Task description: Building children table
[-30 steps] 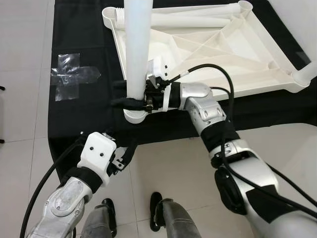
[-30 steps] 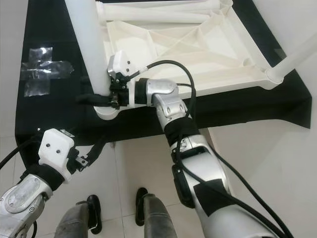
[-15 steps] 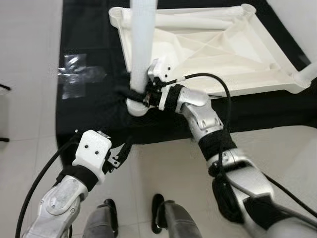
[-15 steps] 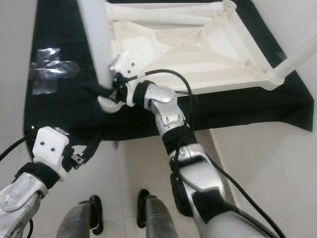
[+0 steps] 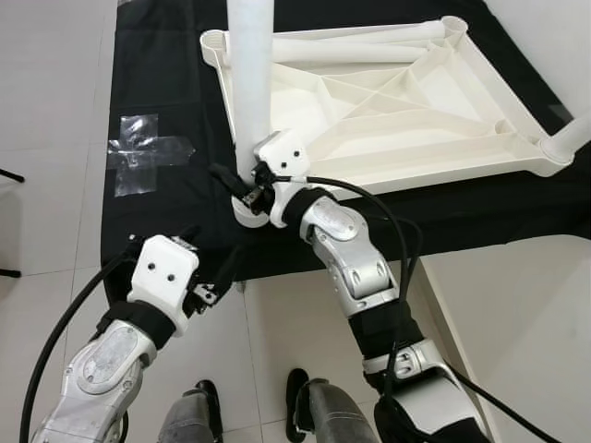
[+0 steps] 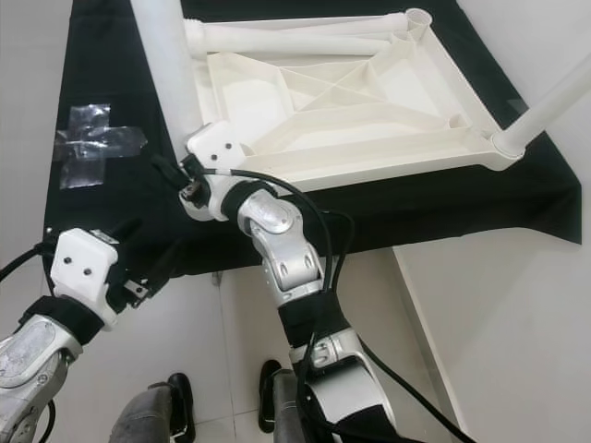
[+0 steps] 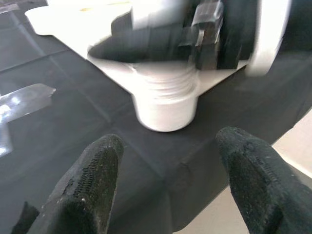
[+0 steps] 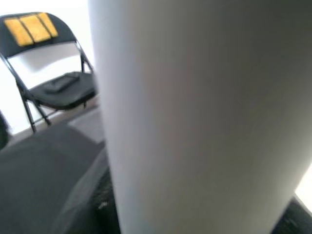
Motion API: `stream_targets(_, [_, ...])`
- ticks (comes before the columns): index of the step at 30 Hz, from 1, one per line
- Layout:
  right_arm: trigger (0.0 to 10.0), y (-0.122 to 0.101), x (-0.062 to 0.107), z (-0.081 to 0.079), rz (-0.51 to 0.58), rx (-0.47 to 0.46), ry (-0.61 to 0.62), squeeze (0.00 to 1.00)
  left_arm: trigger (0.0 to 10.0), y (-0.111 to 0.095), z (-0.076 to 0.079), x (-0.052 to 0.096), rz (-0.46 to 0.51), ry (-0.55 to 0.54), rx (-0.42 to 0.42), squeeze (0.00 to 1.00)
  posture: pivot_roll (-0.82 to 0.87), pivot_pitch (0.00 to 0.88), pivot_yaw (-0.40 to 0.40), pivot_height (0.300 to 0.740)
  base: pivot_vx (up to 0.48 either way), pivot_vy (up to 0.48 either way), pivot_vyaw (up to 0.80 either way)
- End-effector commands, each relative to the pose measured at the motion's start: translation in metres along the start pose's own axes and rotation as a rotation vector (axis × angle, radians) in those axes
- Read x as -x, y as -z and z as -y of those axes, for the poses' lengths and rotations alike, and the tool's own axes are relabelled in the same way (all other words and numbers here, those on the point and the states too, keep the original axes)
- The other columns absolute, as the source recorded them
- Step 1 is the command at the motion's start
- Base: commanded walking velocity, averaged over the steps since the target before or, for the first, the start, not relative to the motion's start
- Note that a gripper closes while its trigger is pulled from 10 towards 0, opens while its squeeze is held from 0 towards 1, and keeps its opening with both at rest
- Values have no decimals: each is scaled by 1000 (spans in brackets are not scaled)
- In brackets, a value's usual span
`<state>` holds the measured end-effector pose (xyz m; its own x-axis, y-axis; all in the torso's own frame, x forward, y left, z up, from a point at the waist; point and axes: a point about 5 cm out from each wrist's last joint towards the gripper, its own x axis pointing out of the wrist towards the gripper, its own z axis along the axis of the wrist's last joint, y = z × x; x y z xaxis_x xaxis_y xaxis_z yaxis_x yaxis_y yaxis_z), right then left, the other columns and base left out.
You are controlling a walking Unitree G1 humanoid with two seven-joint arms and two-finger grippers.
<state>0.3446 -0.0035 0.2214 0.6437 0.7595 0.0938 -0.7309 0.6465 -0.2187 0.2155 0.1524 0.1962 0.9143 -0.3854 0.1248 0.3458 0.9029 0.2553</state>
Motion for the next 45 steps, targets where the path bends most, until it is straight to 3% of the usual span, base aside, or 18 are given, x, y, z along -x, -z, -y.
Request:
stream_targets(1, [10000, 22, -3, -5, -88, -58, -72, 1000, 10000, 4, 1, 2, -16, 1, 5, 0, 135, 308, -151, 740, 0, 0, 0])
stream_targets(2, [10000, 2, -5, -1, 4, -66, -148, 922, 10000, 3, 2, 1, -13, 5, 6, 0, 137, 307, -152, 740, 0, 0, 0])
stream_targets(3, [10000, -14, -5, 3, 78, -64, -231, 0, 10000, 3, 3, 1, -10, 9, 8, 0, 136, 307, -152, 740, 0, 0, 0])
stream_targets(4, [10000, -14, -5, 3, 78, -64, -231, 0, 10000, 3, 3, 1, -10, 9, 8, 0, 136, 307, -152, 740, 0, 0, 0])
stream_targets(7, [10000, -42, 2, 6, 154, 6, -481, 0, 10000, 4, 6, 0, -10, 17, 13, 0, 141, 306, -162, 740, 0, 0, 0])
stream_targets(10, [10000, -46, 3, 5, 162, 24, -543, 0, 10000, 4, 7, 0, -10, 19, 15, 0, 142, 306, -164, 740, 0, 0, 0])
stream_targets(14, [10000, -56, 3, 11, 151, 115, -727, 0, 10000, 4, 8, -1, -7, 18, 17, 0, 149, 302, -173, 740, 0, 0, 0])
stream_targets(24, [10000, -58, 3, 21, 134, 103, -862, 0, 10000, 4, 10, 0, -5, 18, 15, 0, 163, 282, -174, 740, 0, 0, 0])
stream_targets(25, [0, -57, 4, 21, 124, 101, -884, 0, 10000, 4, 11, 0, -6, 19, 14, 0, 165, 290, -173, 740, 0, 0, 0])
stream_targets(32, [0, -50, 3, 23, 100, 109, -881, 0, 10000, 4, 11, 1, -7, 20, 13, 0, 162, 295, -171, 740, 0, 0, 0])
stream_targets(36, [0, -33, -8, 23, 73, 84, -666, 0, 10000, 4, 11, 1, -9, 24, 12, 0, 146, 302, -169, 740, 0, 0, 0])
stream_targets(37, [0, -33, -8, 23, 73, 84, -666, 0, 10000, 4, 11, 1, -9, 24, 12, 0, 146, 302, -169, 740, 0, 0, 0])
stream_targets(39, [0, -13, -15, 17, 7, 42, -471, 0, 10000, 4, 12, 2, -11, 29, 13, 0, 145, 309, -170, 740, 0, 0, 0])
stream_targets(40, [0, 2, -17, 18, -52, 15, -239, 0, 10000, 4, 12, 2, -12, 31, 13, 0, 147, 311, -170, 740, 0, 0, 0])
stream_targets(41, [0, 2, -17, 18, -52, 15, -239, 0, 10000, 4, 12, 2, -12, 31, 13, 0, 147, 311, -170, 740, 0, 0, 0])
stream_targets(42, [0, 16, -13, 19, -60, -95, 64, 0, 10000, 4, 12, 2, -13, 32, 12, 0, 154, 316, -167, 740, 0, 0, 0])
stream_targets(43, [0, 26, -3, 16, -59, -209, 254, 0, 10000, 4, 12, 3, -15, 34, 11, 0, 159, 320, -166, 740, 0, 0, 0])
stream_targets(45, [0, 26, -3, 16, -59, -209, 254, 0, 10000, 4, 12, 3, -15, 34, 11, 0, 159, 320, -166, 740, 0, 0, 0])
